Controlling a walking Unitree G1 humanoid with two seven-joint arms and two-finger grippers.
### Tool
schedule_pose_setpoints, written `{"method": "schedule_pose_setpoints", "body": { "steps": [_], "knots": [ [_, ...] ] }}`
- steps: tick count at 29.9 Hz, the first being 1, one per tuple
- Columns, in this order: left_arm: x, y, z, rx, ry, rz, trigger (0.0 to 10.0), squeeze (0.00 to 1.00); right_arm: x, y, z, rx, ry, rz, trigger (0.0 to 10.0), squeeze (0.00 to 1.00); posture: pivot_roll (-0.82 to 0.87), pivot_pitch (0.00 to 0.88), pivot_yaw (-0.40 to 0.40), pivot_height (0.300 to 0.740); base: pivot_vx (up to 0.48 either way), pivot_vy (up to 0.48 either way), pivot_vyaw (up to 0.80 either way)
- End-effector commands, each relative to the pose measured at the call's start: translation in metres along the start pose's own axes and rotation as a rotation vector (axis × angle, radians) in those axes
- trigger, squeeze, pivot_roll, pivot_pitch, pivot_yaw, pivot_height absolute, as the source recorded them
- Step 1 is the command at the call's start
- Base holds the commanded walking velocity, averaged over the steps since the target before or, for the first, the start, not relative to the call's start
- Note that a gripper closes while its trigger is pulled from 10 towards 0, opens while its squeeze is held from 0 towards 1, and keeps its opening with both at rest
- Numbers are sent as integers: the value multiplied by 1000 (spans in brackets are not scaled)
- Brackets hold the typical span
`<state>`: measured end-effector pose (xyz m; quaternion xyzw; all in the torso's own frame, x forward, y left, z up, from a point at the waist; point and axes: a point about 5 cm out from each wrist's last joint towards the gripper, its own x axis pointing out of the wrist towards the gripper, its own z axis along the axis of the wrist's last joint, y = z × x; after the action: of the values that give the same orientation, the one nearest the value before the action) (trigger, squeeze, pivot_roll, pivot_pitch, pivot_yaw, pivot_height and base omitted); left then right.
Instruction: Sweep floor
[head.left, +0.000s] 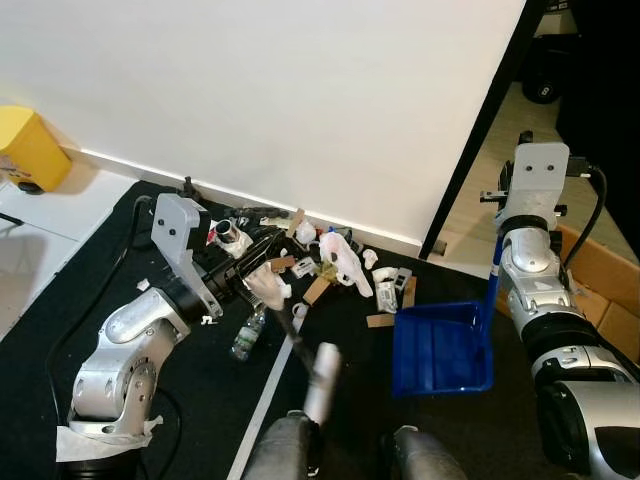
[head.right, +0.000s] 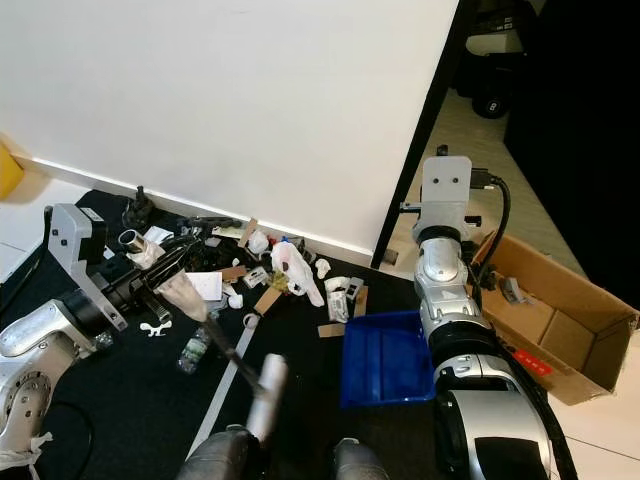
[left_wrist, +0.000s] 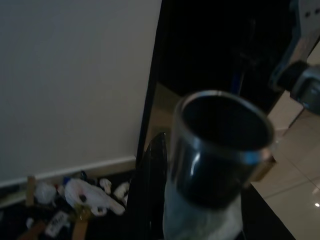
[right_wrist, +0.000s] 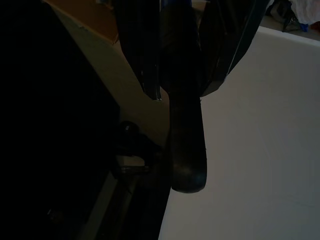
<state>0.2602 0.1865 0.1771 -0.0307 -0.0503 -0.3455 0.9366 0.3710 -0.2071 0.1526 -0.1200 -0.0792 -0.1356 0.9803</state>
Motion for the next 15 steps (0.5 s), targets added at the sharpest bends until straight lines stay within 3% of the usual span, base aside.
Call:
{"method": "schedule_pose_setpoints", "body": {
  "steps": [1, 7, 11, 15],
  "knots": [
    [3, -4, 15, 5, -65, -29, 10000, 0, 3, 2, 8, -1, -36, 11, 10000, 0, 99, 114, 15, 740, 0, 0, 0],
    [12, -9, 26, -104, -176, -32, 10000, 0, 4, 4, 9, 2, -41, 16, 10000, 0, 97, 111, 15, 740, 0, 0, 0],
    [7, -3, 14, -31, -84, 9, 10000, 0, 3, 3, 8, 2, -38, 17, 10000, 0, 97, 112, 17, 740, 0, 0, 0],
    [-1, 6, -5, 137, 100, 88, 10000, 0, 2, 3, 4, 17, -20, 16, 10000, 0, 100, 113, 16, 740, 0, 0, 0]
  ]
}}
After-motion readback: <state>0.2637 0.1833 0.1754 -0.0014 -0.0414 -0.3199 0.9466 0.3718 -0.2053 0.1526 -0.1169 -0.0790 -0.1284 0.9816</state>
